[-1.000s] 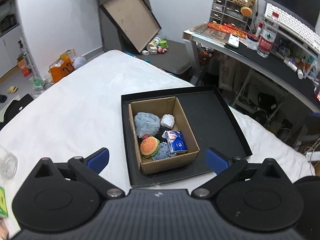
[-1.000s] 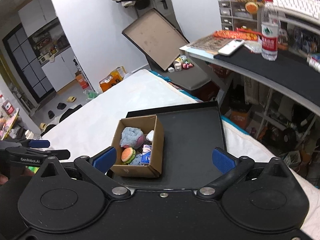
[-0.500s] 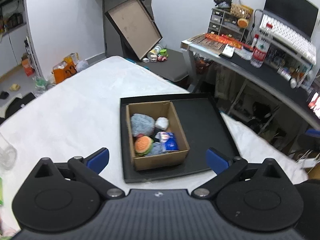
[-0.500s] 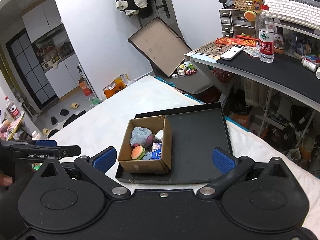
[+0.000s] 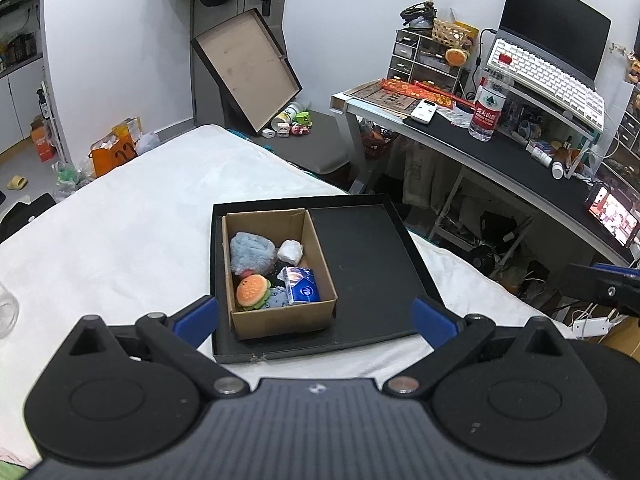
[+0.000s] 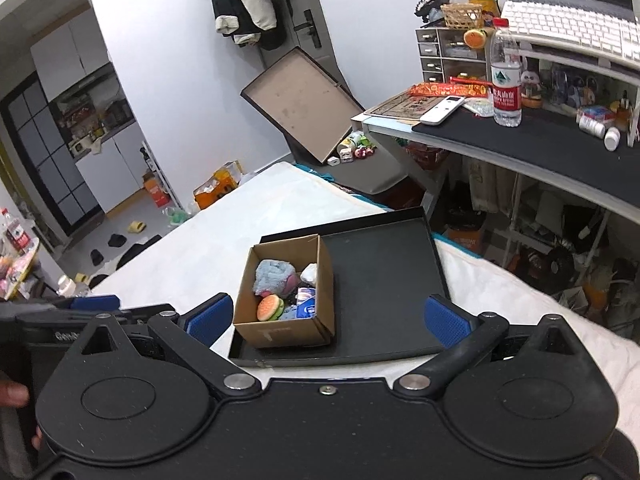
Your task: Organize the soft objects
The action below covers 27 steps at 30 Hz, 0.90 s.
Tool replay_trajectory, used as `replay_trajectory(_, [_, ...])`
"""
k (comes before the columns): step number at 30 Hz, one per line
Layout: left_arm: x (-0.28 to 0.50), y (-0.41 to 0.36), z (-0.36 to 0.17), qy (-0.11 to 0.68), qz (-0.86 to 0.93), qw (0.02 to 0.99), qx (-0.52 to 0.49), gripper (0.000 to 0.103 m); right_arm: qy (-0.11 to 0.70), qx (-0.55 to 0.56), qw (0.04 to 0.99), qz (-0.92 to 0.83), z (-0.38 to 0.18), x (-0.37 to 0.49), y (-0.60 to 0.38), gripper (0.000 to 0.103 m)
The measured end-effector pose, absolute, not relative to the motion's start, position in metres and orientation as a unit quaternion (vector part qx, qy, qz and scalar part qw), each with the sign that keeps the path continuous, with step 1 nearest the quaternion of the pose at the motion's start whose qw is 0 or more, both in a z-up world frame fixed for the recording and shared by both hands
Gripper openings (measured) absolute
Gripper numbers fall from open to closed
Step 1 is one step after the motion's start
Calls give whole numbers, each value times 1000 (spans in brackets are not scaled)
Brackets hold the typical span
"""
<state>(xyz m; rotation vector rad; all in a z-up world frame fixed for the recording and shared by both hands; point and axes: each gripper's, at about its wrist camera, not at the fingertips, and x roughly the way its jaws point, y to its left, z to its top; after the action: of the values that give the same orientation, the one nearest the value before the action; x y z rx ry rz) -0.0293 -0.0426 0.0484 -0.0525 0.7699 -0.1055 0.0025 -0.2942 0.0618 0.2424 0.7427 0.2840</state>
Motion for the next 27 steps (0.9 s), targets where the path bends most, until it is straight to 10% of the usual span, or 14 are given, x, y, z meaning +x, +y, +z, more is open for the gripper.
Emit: replay_trajectory(27, [-25, -48, 40, 383, -32, 923, -24, 102, 381, 54, 915, 125, 53, 9, -273, 103])
